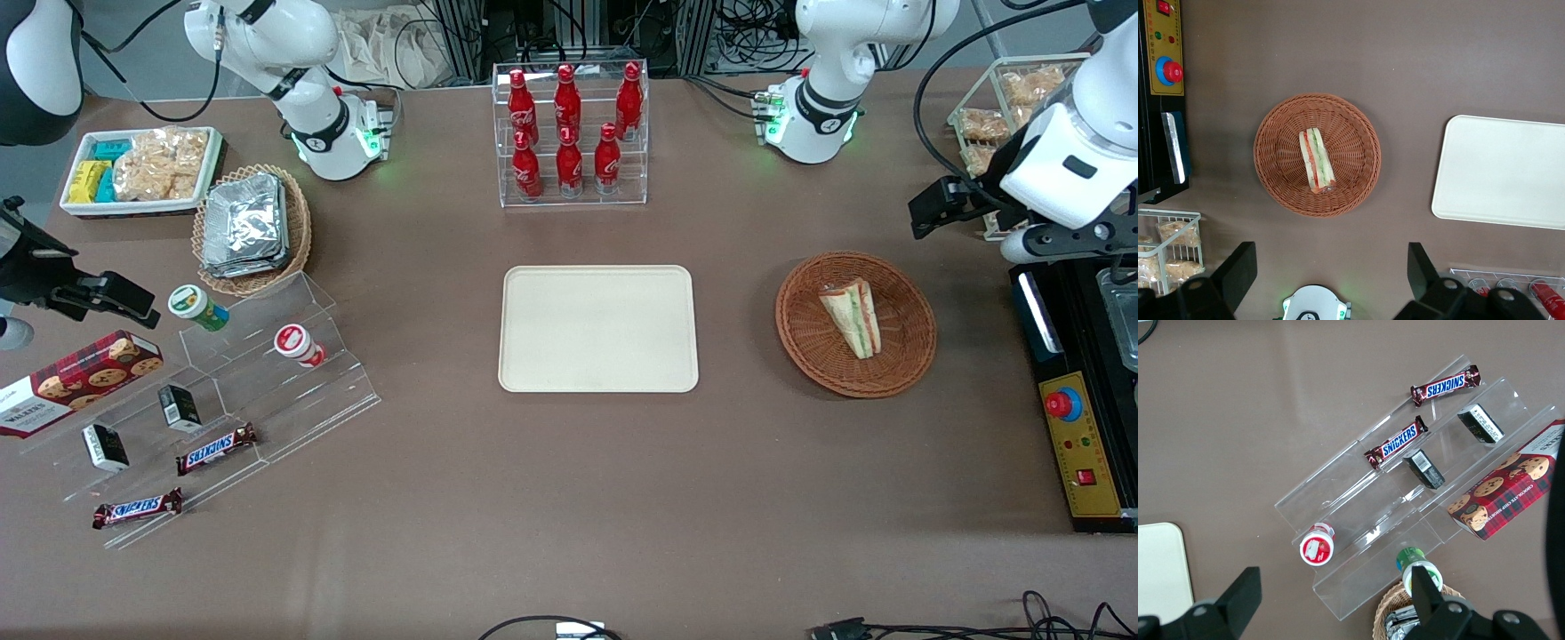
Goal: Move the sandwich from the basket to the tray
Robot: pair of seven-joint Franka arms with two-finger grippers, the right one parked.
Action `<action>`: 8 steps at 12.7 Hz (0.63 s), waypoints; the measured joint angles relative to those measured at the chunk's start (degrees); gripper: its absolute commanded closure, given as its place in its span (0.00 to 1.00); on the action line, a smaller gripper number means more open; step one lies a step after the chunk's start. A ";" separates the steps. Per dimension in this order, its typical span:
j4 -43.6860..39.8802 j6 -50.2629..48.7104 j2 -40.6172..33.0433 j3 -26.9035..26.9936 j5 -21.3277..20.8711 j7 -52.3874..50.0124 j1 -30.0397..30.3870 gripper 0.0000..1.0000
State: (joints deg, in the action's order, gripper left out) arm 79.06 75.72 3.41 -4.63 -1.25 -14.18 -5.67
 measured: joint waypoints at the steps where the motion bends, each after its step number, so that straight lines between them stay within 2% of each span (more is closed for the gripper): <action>1: -0.03 -0.39 -0.04 -0.04 0.00 0.03 -0.02 0.00; 8: -0.06 -4.17 -0.08 0.21 -0.07 0.05 0.06 0.00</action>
State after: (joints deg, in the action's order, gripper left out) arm 78.99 71.55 3.34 -4.42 -1.31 -14.14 -5.61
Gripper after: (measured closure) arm 0.000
